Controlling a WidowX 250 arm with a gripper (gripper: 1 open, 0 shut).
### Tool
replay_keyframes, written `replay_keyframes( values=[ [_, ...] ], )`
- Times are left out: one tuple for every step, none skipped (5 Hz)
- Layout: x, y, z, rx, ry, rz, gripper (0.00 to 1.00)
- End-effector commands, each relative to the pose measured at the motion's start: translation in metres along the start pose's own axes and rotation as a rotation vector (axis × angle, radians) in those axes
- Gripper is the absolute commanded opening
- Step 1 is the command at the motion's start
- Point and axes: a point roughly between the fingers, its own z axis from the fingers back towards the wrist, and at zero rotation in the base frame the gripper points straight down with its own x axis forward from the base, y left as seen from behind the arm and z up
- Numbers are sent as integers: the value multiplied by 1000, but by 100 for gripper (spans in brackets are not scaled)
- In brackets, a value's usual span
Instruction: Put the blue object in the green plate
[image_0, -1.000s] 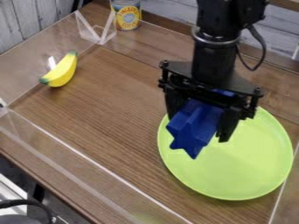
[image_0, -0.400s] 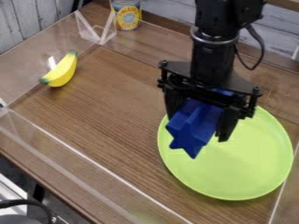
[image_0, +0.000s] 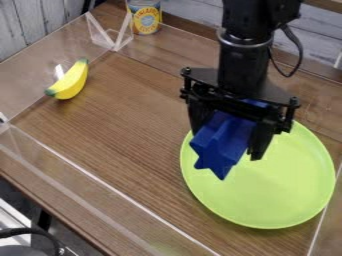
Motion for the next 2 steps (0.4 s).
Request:
replay_keyframes(
  values=[
    [1, 2, 11, -21, -45, 9, 100],
    [0, 2, 12, -23, -46, 9, 100]
  ],
)
